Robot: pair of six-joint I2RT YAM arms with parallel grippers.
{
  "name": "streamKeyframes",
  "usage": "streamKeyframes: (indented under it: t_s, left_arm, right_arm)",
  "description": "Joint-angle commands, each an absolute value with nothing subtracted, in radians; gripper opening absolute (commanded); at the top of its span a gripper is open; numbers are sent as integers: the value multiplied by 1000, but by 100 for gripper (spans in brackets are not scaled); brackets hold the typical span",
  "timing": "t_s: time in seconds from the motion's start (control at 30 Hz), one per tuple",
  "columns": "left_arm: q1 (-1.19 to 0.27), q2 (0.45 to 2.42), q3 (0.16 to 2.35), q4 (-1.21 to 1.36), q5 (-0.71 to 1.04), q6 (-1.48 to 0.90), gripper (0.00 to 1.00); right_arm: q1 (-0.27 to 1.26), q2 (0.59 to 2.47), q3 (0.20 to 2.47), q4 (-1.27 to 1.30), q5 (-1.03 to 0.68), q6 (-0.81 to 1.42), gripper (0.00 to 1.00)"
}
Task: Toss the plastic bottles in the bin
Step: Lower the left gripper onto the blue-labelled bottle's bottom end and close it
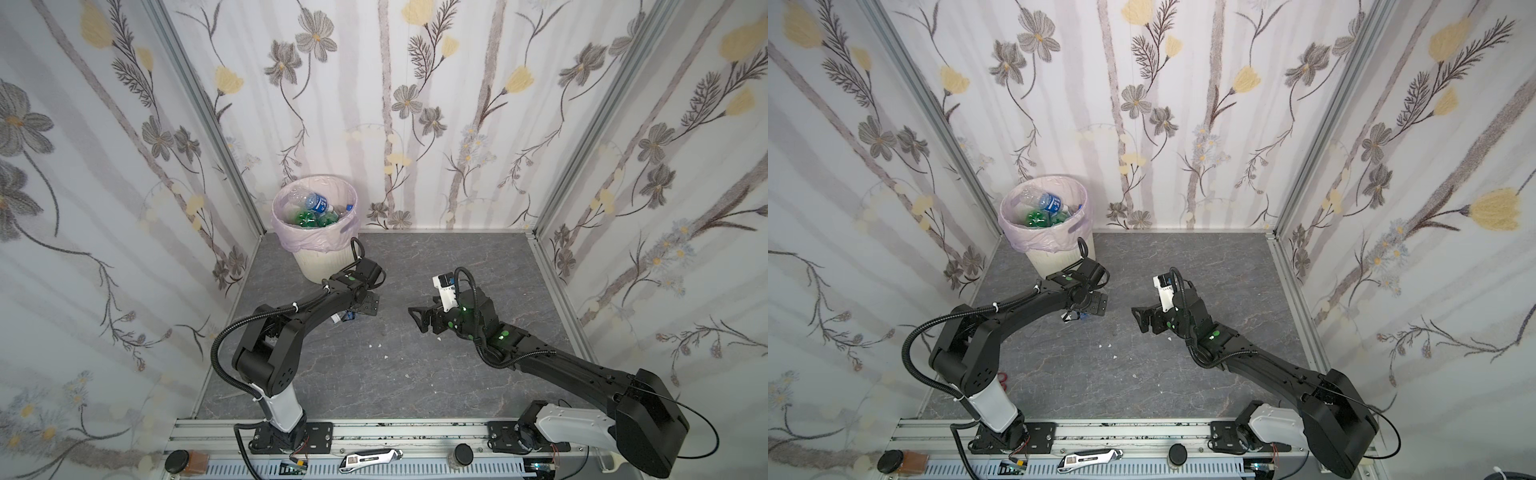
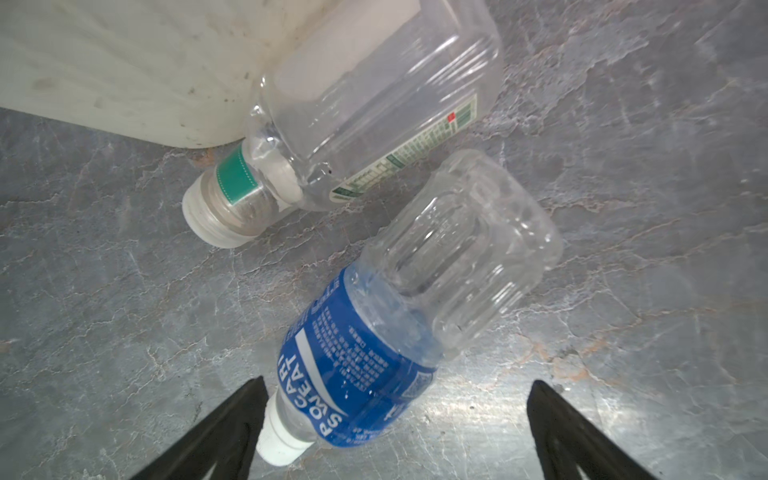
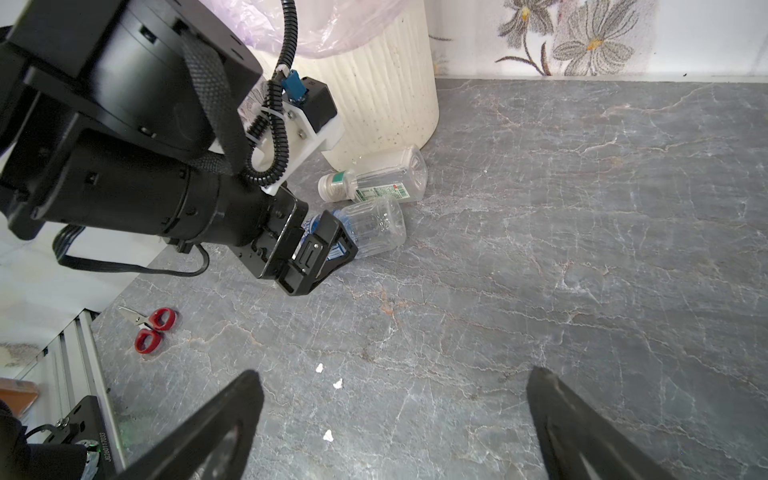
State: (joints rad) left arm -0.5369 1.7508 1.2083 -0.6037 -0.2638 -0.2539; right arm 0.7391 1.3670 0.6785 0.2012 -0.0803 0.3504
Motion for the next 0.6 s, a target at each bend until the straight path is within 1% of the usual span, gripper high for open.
streamKeyframes:
  t_s: [0.0,0.2,0.57]
  left_arm:
    - [-537,1783,1222,-621,-298,-261,100]
    - [-538,1823,1235,-618,-224,-286,100]
    - [-558,1858,1269,-618,-152,-310,100]
  right_arm:
    - [738,1358,667,255,-87,362,100]
    - [736,1347,651,258,-84,364,100]
    - [732,1352,651,268,-92,374,100]
